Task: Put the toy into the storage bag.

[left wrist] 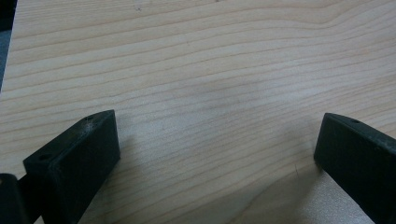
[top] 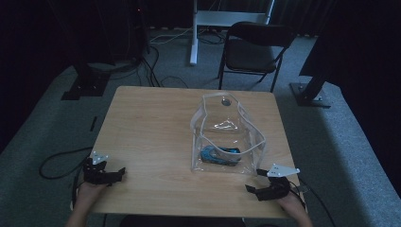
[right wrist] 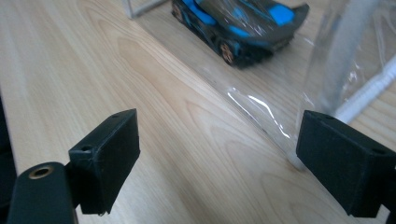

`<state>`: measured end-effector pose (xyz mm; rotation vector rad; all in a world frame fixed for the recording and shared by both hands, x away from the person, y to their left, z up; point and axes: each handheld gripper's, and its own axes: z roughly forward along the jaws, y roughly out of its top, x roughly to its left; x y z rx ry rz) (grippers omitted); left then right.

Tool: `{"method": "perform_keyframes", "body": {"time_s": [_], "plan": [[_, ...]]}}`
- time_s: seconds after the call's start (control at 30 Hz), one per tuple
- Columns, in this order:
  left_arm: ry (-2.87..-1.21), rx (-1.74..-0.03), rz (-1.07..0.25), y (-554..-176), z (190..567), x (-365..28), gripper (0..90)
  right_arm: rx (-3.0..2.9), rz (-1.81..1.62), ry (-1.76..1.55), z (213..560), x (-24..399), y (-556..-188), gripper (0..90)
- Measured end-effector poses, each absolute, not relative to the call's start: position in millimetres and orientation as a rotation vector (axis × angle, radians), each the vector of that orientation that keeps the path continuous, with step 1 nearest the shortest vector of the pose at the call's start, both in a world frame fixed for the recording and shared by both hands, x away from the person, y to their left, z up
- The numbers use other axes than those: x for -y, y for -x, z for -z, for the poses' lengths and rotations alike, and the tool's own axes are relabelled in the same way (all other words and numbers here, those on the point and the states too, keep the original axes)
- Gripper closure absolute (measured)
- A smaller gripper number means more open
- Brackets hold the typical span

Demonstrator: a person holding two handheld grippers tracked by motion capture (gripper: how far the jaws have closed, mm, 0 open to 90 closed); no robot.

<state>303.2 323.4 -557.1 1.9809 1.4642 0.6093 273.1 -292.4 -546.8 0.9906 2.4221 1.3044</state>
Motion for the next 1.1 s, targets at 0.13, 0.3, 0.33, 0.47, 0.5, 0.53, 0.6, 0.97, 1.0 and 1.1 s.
{"method": "perform_keyframes", "body": {"time_s": [0.13, 0.3, 0.33, 0.47, 0.5, 0.53, 0.6, 0.97, 1.0, 1.1], "plan": [[-1.979, -1.465, -0.608, -303.1, 557.0, -323.6, 0.7, -2.412, -1.269, -0.992, 551.6, 294.0, -272.1, 13.4], [-1.981, -1.464, -0.609, -303.2, 557.1, -323.4, 0.7, -2.38, -1.252, -1.047, 555.6, 300.5, -270.3, 13.1], [-1.98, -1.465, -0.609, -303.1, 557.1, -323.5, 0.7, -2.367, -1.243, -1.054, 556.5, 301.0, -270.7, 13.0], [-1.98, -1.464, -0.609, -303.0, 557.1, -323.4, 0.7, -2.338, -1.204, -1.078, 557.6, 299.6, -272.0, 12.6], [-1.982, -1.463, -0.611, -303.1, 557.2, -323.3, 0.7, -2.318, -1.171, -1.099, 558.4, 298.1, -273.8, 12.2], [-1.981, -1.464, -0.611, -303.1, 557.2, -323.3, 0.7, -2.315, -1.16, -1.103, 559.2, 297.3, -274.7, 11.6], [-1.981, -1.464, -0.61, -303.1, 557.1, -323.3, 0.7, -2.312, -1.134, -1.132, 560.8, 295.2, -276.7, 11.6], [-1.98, -1.464, -0.609, -302.9, 557.2, -323.4, 0.7, -2.257, -1.01, -1.237, 563.0, 285.6, -281.9, 11.5], [-1.98, -1.463, -0.61, -302.8, 557.2, -323.3, 0.7, -2.236, -0.989, -1.253, 563.2, 285.0, -282.2, 11.5], [-1.982, -1.463, -0.612, -302.7, 557.2, -323.1, 0.7, -2.209, -0.969, -1.289, 563.2, 285.2, -282.5, 11.3]]}}
